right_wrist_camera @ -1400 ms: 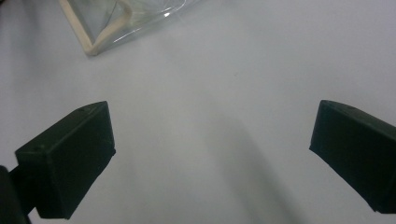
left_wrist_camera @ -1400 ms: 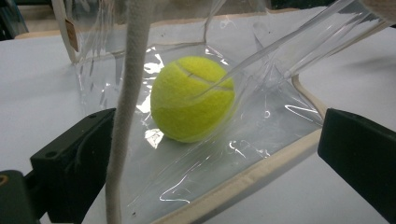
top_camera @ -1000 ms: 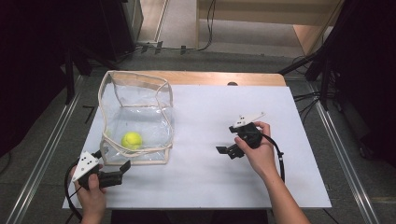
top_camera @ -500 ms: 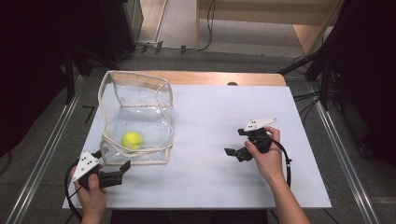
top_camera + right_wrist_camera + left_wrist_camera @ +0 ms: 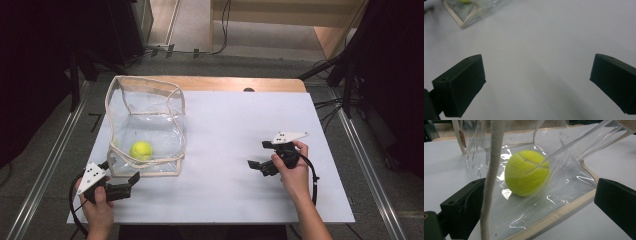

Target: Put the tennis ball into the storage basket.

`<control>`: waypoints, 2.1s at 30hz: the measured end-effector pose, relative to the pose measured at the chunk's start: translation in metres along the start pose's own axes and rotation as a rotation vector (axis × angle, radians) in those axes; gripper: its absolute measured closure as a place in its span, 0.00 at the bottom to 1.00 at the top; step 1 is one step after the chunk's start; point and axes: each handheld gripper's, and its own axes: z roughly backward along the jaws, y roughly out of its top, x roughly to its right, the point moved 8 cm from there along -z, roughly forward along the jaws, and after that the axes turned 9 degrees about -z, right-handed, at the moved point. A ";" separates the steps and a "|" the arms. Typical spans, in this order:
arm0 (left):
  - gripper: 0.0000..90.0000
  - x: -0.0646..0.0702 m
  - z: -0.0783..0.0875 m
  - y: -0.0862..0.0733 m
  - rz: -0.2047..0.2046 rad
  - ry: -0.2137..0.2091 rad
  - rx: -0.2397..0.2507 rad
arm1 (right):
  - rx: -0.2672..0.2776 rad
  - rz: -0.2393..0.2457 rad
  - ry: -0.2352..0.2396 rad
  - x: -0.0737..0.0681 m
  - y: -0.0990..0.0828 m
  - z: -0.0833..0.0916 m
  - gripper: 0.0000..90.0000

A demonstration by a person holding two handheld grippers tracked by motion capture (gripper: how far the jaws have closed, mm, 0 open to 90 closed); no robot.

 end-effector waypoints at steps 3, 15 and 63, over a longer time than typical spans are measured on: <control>0.00 0.000 0.000 0.000 -0.002 0.000 -0.001 | 0.011 -0.011 -0.003 0.003 -0.003 0.004 0.00; 0.00 0.000 0.000 0.000 -0.002 0.002 0.000 | 0.057 -0.052 -0.016 0.014 -0.019 0.017 0.00; 0.00 0.000 0.000 0.000 -0.007 0.004 0.002 | 0.233 -0.144 -0.139 0.051 -0.072 0.094 0.00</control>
